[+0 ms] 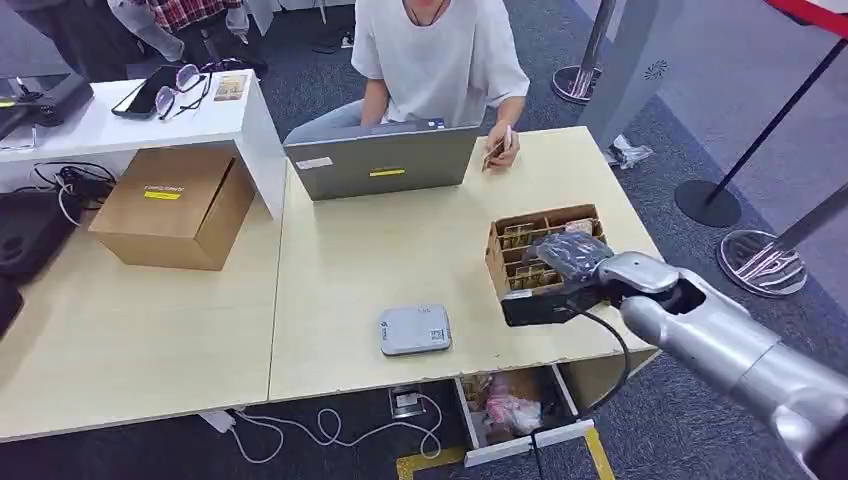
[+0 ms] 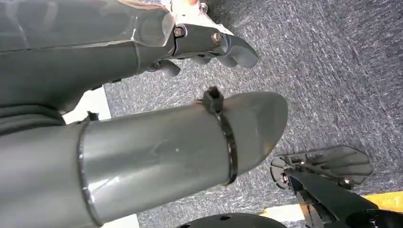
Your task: Pass the card to the sensor for recognition and then transmit it.
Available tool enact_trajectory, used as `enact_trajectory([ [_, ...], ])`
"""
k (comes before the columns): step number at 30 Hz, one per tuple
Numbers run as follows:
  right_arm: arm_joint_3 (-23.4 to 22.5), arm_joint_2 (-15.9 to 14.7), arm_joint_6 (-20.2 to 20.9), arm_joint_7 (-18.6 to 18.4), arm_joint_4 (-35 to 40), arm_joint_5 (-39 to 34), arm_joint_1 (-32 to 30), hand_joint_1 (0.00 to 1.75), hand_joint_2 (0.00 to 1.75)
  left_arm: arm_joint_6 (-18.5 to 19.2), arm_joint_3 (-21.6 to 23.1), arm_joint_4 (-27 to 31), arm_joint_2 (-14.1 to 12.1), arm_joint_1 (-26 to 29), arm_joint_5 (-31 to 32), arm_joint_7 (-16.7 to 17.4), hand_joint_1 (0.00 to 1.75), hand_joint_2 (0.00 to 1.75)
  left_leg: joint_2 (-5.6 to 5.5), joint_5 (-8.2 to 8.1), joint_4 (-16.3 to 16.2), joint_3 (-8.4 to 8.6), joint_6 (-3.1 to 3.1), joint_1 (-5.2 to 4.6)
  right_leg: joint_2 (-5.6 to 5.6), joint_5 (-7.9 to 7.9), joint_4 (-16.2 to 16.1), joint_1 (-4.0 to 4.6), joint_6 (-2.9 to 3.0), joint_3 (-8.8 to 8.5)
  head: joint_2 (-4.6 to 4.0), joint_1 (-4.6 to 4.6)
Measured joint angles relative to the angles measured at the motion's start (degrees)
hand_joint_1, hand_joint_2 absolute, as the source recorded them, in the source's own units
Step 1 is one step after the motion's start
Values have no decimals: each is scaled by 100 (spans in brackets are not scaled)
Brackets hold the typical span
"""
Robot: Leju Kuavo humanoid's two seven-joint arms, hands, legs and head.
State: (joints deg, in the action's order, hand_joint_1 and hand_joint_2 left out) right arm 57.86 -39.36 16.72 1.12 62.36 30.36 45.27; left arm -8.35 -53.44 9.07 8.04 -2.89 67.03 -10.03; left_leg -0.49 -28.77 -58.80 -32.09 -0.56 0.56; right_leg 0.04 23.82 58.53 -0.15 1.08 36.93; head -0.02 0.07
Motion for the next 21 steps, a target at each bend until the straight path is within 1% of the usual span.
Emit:
enact_trajectory([
  [4, 55, 190, 33, 92, -186, 9, 154, 52, 175, 29, 0, 0, 0, -5, -17, 24, 0, 0, 1, 1, 0, 0, 0, 0, 0, 0, 1, 0, 0, 0, 0, 0],
  [5, 79, 251, 61, 98, -243, 11, 214, 52, 175, 147, 0, 0, -11, -11, 9, 44, 0, 0, 0, 1, 0, 0, -1, 0, 0, 0, 2, 0, 0, 0, 0, 0],
  [7, 150, 390, 116, 105, -351, 11, 339, 58, 175, 353, 0, 0, -68, -17, 50, 52, 0, 0, 1, 2, 0, 1, -3, 2, 1, 0, 2, 1, 0, 0, 0, 0],
  [9, 210, 529, 120, 107, -470, 11, 439, 56, 175, 442, 0, 0, -109, -20, 55, 61, 0, 0, 0, 5, 0, 1, -7, 2, 1, 0, 3, 1, 0, 1, 0, 0],
  [10, 245, 595, 120, 118, -529, 2, 482, 59, 175, 466, 0, 0, -120, -21, 61, 68, 0, 0, -1, 5, 0, 1, -7, 2, 1, 0, 3, 1, 0, 1, 0, 0],
  [13, 345, 732, 111, 140, -664, -15, 571, 54, 175, 470, 0, 0, -146, -22, 66, 68, 0, 0, -4, 5, 0, 0, -7, 2, -1, 0, 3, 1, 0, 1, 0, 0],
  [18, 479, 881, 105, 162, -835, -44, 667, 58, 175, 479, 0, 0, -170, -24, 66, 90, 0, 0, -3, 5, 0, -1, -7, 1, -1, 0, 3, 1, 0, 1, 0, 0],
  [19, 500, 913, 103, 173, -863, -59, 678, 61, 175, 481, 0, 0, -175, -23, 66, 96, 0, 0, -3, 5, 0, -1, -6, 1, -1, 0, 3, 1, 0, 1, 0, 0],
  [21, 553, 970, 103, 194, -914, -79, 708, 61, 175, 492, 0, 0, -181, -24, 59, 101, 0, 0, -3, 5, 0, -1, -6, 0, -1, 0, 2, 0, 0, 1, 0, 0],
])
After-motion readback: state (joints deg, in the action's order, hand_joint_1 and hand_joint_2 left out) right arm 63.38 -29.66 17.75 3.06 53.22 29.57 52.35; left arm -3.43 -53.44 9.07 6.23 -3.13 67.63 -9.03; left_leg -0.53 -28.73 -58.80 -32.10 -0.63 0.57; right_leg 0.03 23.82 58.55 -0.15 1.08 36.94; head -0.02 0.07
